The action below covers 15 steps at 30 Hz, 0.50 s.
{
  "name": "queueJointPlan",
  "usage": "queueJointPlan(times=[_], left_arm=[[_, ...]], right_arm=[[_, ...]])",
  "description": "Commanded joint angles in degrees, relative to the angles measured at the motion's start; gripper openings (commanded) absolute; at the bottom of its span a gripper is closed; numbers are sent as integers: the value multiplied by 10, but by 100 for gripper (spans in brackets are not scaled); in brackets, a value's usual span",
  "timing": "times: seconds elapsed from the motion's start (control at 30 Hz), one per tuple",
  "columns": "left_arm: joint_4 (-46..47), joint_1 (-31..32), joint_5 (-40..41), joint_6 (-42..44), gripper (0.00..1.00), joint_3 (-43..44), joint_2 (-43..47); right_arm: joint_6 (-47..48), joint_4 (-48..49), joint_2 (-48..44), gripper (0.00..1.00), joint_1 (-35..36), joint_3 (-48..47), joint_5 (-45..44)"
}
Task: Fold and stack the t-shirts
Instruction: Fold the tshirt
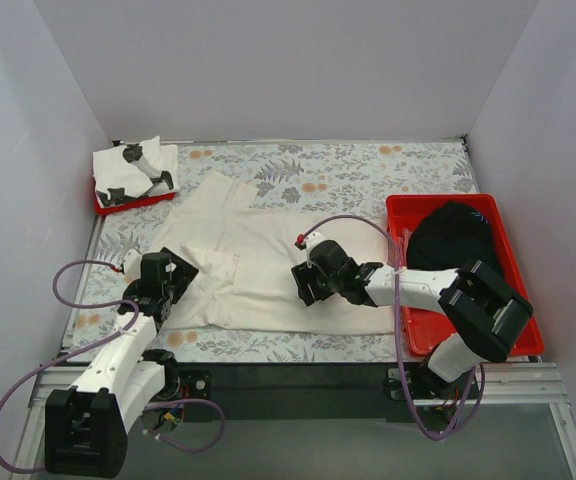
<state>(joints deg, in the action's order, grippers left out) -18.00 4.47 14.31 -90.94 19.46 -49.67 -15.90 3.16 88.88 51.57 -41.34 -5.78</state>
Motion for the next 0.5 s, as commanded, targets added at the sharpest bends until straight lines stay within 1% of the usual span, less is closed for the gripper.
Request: queueJointPlan(times=[0.0, 0.13, 0.23, 0.37, 0.4, 0.47], left_arm=[[-26, 3, 15, -6, 91, 8, 9], [-24, 2, 24, -6, 91, 10, 27], [-6, 3, 13, 3, 91, 16, 28], [19, 3, -8, 19, 91, 44, -16], [30, 3, -13, 24, 91, 52, -41], [56, 3, -18, 44, 91, 91, -67]], right_arm=[[-35, -89, 18, 56, 20, 28, 47], [-36, -94, 17, 56, 23, 23, 34], [-27, -110, 23, 58, 22, 6, 10], [-17, -136, 41, 58, 12, -19, -18], [-15, -138, 42, 58, 10, -22, -20], [-10, -144, 39, 58, 5, -28, -30]])
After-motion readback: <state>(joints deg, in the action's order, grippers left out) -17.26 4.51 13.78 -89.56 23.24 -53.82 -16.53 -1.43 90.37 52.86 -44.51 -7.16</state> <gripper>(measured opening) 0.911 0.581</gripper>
